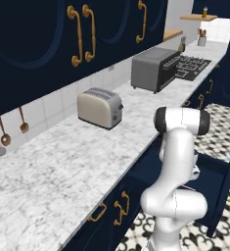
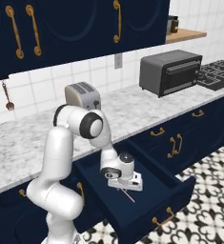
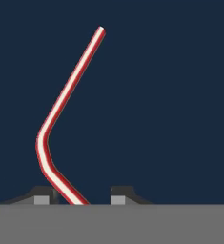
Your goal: Take a straw from the drawer in front and place it inside the glass cup on the dining counter.
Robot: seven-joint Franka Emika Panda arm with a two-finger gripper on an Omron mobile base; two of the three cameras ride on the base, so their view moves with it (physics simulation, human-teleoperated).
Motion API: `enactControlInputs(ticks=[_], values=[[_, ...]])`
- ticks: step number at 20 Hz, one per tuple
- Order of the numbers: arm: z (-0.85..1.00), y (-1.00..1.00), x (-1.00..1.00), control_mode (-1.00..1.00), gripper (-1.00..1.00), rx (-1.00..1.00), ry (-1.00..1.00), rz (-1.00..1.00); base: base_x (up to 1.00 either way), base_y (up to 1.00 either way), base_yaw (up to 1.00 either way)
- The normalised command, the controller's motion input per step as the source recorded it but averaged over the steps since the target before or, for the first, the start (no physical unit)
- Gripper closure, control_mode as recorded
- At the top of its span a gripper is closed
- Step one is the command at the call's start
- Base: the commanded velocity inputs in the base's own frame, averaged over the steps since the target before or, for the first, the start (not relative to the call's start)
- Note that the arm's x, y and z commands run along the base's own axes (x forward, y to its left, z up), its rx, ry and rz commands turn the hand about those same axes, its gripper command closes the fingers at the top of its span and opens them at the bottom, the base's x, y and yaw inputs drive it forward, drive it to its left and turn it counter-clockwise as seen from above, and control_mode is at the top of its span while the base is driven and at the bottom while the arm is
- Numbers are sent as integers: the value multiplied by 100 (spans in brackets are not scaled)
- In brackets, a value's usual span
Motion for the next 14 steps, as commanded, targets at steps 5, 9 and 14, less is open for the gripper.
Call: enactControlInputs(ticks=[5, 9, 14], values=[[-22, -33, -2, -100, 100, 0, 3, -9, 0, 0, 0], [-6, -39, 0, -100, 100, 0, 9, -15, 0, 0, 0], [-4, -13, 0, -100, 100, 0, 1, -8, 0, 0, 0]])
